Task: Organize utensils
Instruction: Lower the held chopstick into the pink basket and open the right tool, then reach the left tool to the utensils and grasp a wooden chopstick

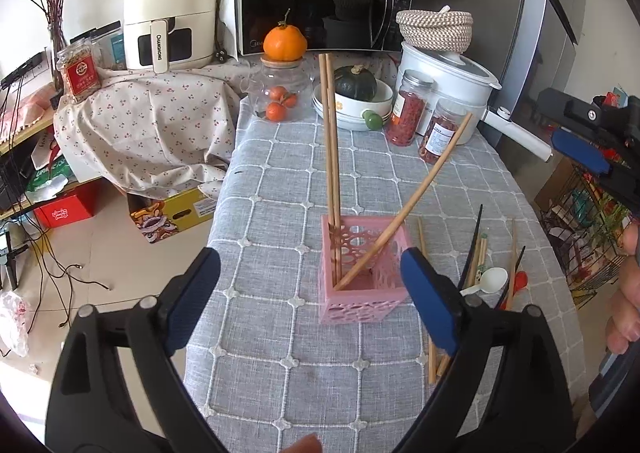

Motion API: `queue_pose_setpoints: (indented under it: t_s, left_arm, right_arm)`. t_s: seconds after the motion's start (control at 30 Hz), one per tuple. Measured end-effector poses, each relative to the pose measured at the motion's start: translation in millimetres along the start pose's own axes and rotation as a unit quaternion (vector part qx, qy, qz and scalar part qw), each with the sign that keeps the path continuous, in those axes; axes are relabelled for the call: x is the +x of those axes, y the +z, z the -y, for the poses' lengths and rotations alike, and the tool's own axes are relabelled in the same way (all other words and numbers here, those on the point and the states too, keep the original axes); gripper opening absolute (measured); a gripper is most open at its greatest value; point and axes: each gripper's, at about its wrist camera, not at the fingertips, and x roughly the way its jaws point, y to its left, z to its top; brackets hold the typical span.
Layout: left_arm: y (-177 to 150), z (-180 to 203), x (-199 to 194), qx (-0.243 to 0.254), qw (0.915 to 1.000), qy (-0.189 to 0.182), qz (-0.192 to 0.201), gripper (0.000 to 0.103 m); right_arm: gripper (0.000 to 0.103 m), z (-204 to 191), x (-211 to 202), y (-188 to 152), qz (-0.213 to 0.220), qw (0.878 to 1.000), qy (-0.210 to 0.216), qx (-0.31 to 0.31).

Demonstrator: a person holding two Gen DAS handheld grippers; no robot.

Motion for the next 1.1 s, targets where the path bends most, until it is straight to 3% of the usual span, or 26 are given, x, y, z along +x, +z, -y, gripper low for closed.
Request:
queue_pose_setpoints:
  t_s: [0.2,0.4,0.6,0.67,0.87,1.1]
  left_arm:
    - [-6,20,-1,0.029,0.9987,-0.033,-0.025,0.092]
    - [-11,63,0,0.076,0.9926,-0.080,-0.051,0.092]
    - [-10,111,18,0.127,0.9812,-0.112,-0.093,0.092]
    - [-8,126,32,0.132,0.9778,-0.118,-0.112,0.086]
    - [5,161,90,0.120,0.9724,-0.101,-0.172,0.057]
    - [5,177,159,0.112,0.9727,-0.018,-0.203,0.039]
  right_arm:
    - [0.074,23,-10,-6,-0.021,0.999,-0.035,-0.009]
    - [0.076,74,-23,-12,-0.057,0.994,-0.089,0.012]
    - [0.077,138,-28,-25,-0.124,0.979,-0.153,0.047]
    - [0.077,156,-27,-32,-0.145,0.973,-0.169,0.055]
    - [0.077,193,-24,-42,-0.178,0.963,-0.192,0.065]
    - [0.077,209,-24,-43,-0.188,0.961,-0.192,0.062]
